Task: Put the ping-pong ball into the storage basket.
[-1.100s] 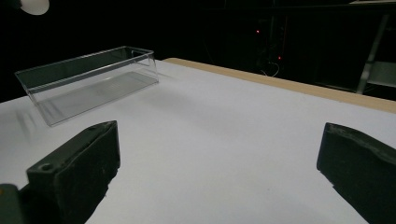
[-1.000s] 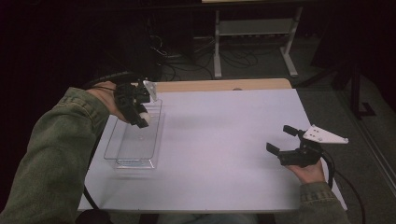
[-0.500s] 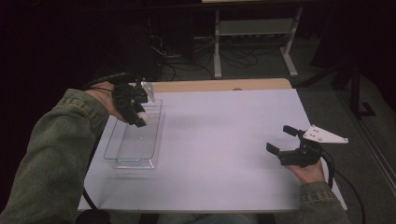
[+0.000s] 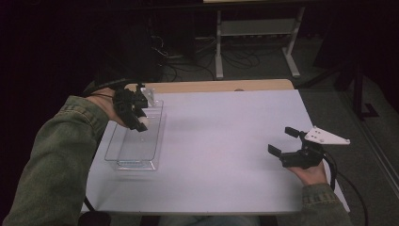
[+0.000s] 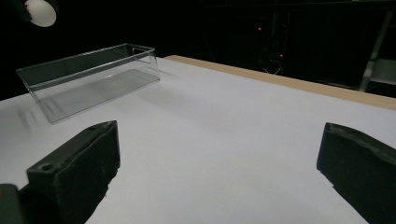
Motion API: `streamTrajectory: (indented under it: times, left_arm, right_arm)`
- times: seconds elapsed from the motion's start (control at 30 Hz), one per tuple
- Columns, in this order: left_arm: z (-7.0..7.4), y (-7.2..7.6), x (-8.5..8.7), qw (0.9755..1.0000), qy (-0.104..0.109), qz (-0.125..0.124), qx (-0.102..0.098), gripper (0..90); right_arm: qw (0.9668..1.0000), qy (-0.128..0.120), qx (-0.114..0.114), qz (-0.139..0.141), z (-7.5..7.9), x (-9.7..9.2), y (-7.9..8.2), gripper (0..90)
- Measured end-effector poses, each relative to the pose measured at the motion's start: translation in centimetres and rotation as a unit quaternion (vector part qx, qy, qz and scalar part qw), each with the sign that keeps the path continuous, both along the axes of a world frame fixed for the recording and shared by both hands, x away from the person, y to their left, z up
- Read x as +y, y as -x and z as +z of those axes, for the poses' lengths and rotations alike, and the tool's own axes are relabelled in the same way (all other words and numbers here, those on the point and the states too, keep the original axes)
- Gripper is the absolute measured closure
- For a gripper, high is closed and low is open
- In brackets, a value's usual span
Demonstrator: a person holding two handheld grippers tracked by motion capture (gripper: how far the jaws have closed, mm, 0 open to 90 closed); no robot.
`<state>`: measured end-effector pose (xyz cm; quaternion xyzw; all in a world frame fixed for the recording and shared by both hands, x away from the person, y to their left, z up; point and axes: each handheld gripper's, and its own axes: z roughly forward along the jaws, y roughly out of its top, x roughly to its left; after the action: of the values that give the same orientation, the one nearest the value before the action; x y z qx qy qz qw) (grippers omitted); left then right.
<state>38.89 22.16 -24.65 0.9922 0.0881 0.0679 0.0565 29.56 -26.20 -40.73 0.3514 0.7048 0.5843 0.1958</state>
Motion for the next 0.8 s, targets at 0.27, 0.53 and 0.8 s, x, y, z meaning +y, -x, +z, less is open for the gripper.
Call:
streamTrajectory:
  times: [0.27, 0.53, 0.8]
  left_arm:
    - [-1.0, 0.1, -0.6, 1.0, -0.002, -0.005, 0.002, 51.3]
    - [-2.1, -0.1, -0.8, 1.0, -0.003, -0.008, 0.003, 51.2]
    - [-2.9, -0.1, -0.6, 1.0, -0.004, -0.001, -0.002, 51.2]
  right_arm:
    - [1.0, 0.0, -0.001, 0.001, 0.0, 0.0, 0.0, 0.0]
    - [1.0, 0.0, -0.001, 0.001, 0.0, 0.0, 0.0, 0.0]
    - [1.0, -0.004, -0.003, -0.001, 0.1, -0.1, 0.0, 0.0]
